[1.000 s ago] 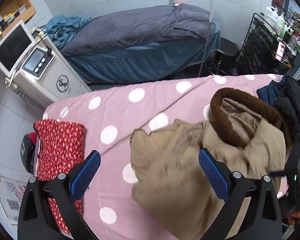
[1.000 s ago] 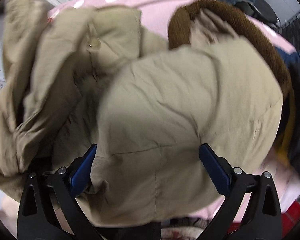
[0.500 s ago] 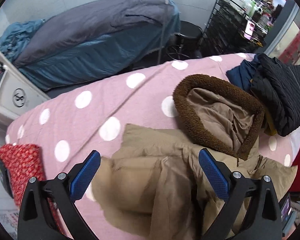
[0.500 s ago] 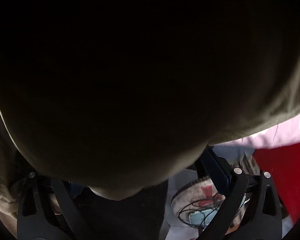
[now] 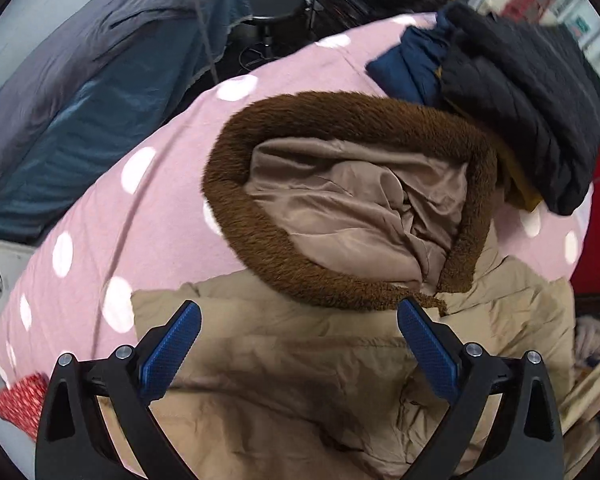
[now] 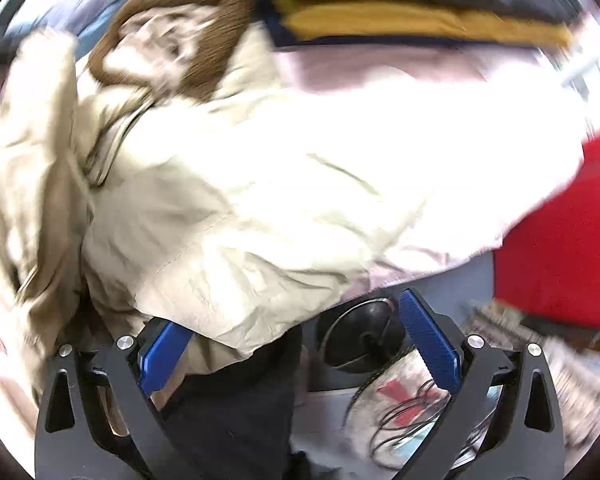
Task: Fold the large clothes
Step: 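Grasp the beige jacket with the right tool and lift it off the bed, then grasp the brown fleece hood rim with the left tool while the right tool grips it too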
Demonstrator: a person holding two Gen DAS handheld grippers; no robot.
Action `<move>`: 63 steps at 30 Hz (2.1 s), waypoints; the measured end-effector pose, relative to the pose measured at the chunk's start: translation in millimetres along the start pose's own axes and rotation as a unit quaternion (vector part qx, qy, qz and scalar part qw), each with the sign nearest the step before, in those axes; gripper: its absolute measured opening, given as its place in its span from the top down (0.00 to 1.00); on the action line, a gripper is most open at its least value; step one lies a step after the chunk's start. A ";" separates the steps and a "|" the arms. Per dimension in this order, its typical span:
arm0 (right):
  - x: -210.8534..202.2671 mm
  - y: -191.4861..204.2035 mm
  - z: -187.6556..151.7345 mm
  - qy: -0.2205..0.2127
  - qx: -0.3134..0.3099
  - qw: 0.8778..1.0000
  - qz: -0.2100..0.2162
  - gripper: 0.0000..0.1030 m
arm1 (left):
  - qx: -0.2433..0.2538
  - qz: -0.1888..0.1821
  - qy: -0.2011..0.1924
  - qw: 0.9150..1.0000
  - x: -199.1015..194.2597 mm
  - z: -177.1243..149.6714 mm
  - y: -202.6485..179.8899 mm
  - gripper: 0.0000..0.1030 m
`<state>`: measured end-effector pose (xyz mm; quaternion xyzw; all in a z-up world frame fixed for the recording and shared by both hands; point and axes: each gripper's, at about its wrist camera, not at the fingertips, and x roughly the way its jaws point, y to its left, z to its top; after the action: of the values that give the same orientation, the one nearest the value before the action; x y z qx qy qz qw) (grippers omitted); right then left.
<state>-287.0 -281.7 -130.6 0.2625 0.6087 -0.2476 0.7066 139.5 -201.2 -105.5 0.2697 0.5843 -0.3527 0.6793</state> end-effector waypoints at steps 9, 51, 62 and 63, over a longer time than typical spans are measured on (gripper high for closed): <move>8.9 -63.3 -26.9 0.049 0.155 0.986 0.046 0.05 | -0.103 0.023 0.048 0.993 53.3 -14.9 54.7 0.07; 2.0 84.7 127.4 -0.070 -0.110 0.972 0.198 0.81 | -0.190 -0.042 0.104 0.975 98.2 -158.7 147.5 0.05; -77.3 284.0 168.2 -0.131 -0.339 0.897 0.251 0.80 | -0.371 -0.068 0.029 0.925 40.4 -294.7 170.7 0.07; -70.2 285.5 173.5 -0.118 -0.334 0.904 0.240 0.79 | -0.374 -0.064 0.017 0.925 30.5 -289.8 172.2 0.07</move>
<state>21.2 -185.1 -20.2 0.1181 0.4867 0.1189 0.8574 103.4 123.7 -193.2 -0.0363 0.7012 -0.1463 0.6968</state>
